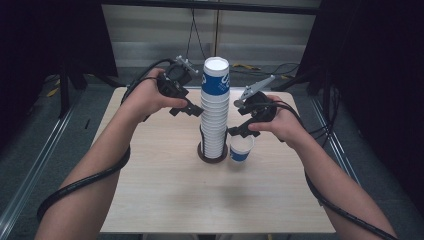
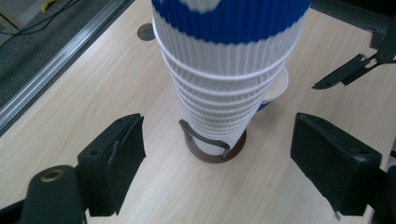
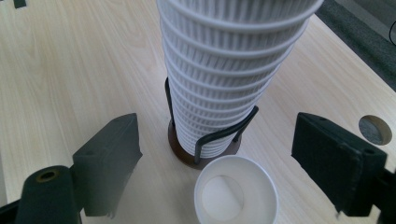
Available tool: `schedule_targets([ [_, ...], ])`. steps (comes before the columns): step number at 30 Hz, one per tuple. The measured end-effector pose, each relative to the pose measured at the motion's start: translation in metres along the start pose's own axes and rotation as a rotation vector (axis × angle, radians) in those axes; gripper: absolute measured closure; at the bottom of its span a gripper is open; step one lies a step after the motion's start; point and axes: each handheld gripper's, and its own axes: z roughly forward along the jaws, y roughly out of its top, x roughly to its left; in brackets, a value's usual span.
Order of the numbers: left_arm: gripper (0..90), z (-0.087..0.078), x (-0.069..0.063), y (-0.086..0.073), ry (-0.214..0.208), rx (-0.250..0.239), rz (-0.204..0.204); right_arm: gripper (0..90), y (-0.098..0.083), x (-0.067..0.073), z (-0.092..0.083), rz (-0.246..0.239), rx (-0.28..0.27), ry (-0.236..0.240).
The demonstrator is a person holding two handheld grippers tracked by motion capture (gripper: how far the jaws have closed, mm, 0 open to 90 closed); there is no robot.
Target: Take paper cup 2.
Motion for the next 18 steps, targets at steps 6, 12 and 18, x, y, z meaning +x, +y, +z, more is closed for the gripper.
schedule_targets([
  [6, 17.4, -0.004, -0.001, 0.016, 0.016, -0.031, 0.015, 14.8, 0.011, 0.001, 0.001, -0.009, -0.017, 0.005],
  [12, 16.1, -0.004, -0.004, 0.031, 0.023, -0.075, 0.024, 15.2, 0.019, 0.001, 0.002, -0.014, -0.027, 0.003],
  [18, 16.0, 0.006, -0.004, 0.037, 0.044, -0.07, 0.015, 15.2, 0.023, 0.003, 0.003, -0.022, -0.029, 0.0],
])
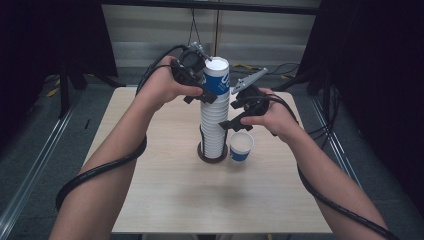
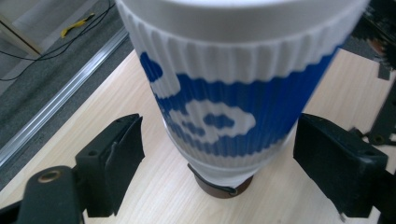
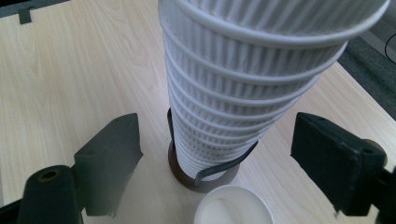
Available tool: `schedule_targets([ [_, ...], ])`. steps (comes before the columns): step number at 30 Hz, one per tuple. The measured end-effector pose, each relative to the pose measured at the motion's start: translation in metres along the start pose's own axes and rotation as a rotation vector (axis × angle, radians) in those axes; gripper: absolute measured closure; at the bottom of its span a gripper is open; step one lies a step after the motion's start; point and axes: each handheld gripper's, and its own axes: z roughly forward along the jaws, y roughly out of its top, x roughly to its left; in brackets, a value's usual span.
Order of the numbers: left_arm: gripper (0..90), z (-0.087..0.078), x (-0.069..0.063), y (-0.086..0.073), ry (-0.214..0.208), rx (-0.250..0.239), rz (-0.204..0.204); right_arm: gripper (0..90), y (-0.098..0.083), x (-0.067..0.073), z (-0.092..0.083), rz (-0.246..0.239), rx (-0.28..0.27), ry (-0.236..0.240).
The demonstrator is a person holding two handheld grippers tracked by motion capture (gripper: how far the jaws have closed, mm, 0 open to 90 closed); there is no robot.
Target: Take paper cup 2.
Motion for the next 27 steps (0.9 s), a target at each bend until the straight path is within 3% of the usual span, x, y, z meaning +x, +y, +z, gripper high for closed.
schedule_targets([
  [6, 15.9, 0.004, 0.0, 0.003, -0.009, -0.014, -0.008, 15.2, 0.0, -0.001, -0.002, -0.003, -0.004, -0.007],
  [8, 16.0, 0.004, -0.002, 0.006, 0.002, -0.03, 0.007, 15.3, 0.0, -0.001, -0.004, 0.008, -0.017, -0.015],
  [16, 18.3, 0.01, -0.004, 0.008, -0.008, -0.053, -0.002, 14.9, 0.002, -0.004, -0.005, 0.048, -0.058, -0.029],
  [23, 19.4, 0.01, -0.006, 0.01, -0.025, -0.037, 0.002, 13.2, 0.009, -0.002, 0.0, 0.086, -0.101, -0.021],
  [27, 20.0, 0.008, -0.005, 0.012, -0.034, -0.025, -0.019, 13.4, 0.012, -0.002, 0.003, 0.104, -0.135, -0.033],
])
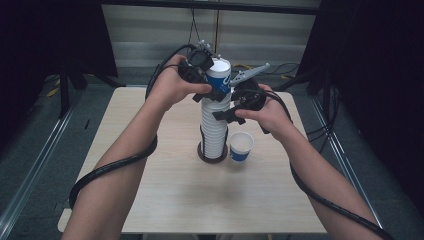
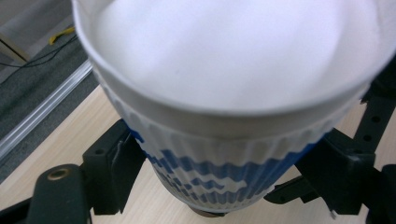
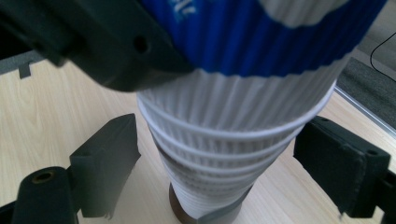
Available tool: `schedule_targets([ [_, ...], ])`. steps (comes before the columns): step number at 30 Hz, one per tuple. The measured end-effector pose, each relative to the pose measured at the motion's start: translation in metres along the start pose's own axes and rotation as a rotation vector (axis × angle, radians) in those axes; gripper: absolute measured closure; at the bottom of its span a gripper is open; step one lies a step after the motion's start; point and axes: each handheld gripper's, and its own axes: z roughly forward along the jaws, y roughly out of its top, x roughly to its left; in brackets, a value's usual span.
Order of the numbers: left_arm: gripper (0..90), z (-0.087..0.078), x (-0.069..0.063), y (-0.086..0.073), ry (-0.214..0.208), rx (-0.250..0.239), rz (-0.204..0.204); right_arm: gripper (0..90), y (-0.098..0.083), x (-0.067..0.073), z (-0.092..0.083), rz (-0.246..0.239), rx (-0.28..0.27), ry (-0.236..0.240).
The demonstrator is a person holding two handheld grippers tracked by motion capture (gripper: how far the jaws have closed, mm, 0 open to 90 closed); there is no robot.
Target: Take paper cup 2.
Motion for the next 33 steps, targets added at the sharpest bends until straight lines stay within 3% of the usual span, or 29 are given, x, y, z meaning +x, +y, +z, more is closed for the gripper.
schedule_targets([
  [20, 20.3, -0.004, 0.003, 0.001, -0.003, 0.031, -0.012, 13.7, 0.009, 0.002, 0.003, 0.027, -0.013, -0.011],
  [33, 20.4, -0.006, 0.005, -0.001, -0.001, 0.033, -0.029, 16.5, 0.01, 0.005, 0.007, 0.007, -0.004, -0.016],
])
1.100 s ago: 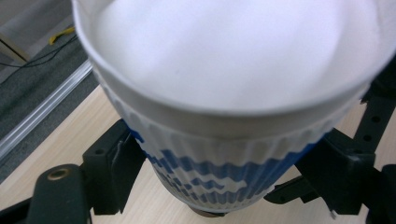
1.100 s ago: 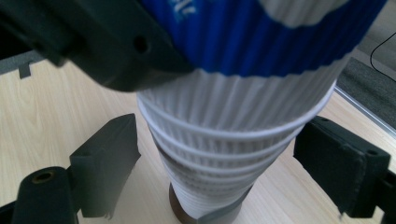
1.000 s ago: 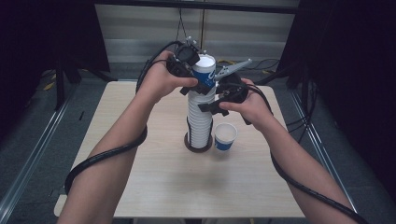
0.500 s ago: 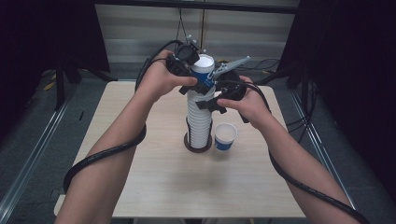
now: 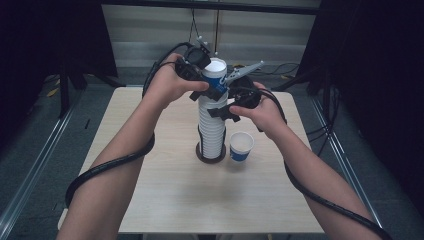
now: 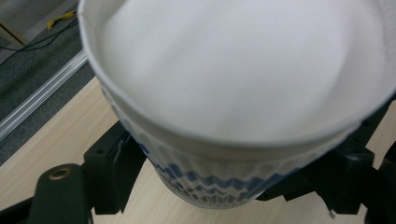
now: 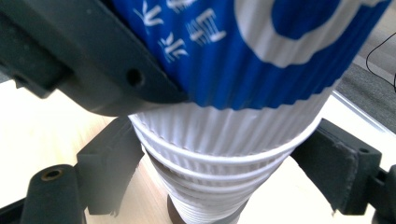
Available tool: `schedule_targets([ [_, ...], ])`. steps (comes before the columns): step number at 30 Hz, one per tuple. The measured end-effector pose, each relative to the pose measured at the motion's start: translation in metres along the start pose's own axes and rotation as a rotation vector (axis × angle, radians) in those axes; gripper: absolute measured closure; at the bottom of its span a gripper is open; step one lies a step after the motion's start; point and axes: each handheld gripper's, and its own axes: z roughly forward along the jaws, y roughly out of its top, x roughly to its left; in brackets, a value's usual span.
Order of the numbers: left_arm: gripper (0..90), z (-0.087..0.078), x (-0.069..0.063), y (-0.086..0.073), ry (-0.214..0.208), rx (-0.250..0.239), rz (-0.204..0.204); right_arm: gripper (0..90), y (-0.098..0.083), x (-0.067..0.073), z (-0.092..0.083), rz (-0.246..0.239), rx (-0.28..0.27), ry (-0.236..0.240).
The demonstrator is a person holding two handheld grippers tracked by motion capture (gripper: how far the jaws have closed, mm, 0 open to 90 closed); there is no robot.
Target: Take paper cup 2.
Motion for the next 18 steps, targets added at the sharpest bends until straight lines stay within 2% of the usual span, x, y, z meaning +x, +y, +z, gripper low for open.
schedule_targets([
  [5, 20.4, 0.0001, -0.0001, -0.0004, -0.005, -0.002, 0.005, 16.0, -0.0012, -0.0015, -0.0006, 0.007, -0.007, 0.011],
  [6, 20.3, 0.0002, 0.0, -0.0005, -0.004, -0.003, 0.003, 13.0, -0.0008, -0.0009, -0.0013, 0.018, -0.014, 0.011],
  [8, 20.3, 0.0002, 0.0002, -0.0006, -0.004, -0.004, 0.002, 12.8, -0.0004, -0.0008, -0.0014, 0.03, -0.019, 0.018],
  [13, 20.4, 0.0003, -0.0006, -0.0004, -0.004, -0.003, 0.005, 12.3, 0.0022, -0.0003, -0.0028, 0.05, -0.053, 0.004],
  [14, 20.4, 0.0004, -0.0005, -0.0001, -0.001, -0.002, -0.002, 12.5, 0.0031, 0.0011, -0.0012, 0.021, -0.036, -0.009],
  [18, 20.4, 0.0, -0.0002, 0.0006, 0.002, 0.005, -0.006, 13.0, 0.0033, 0.0011, -0.001, 0.022, -0.034, -0.01],
])
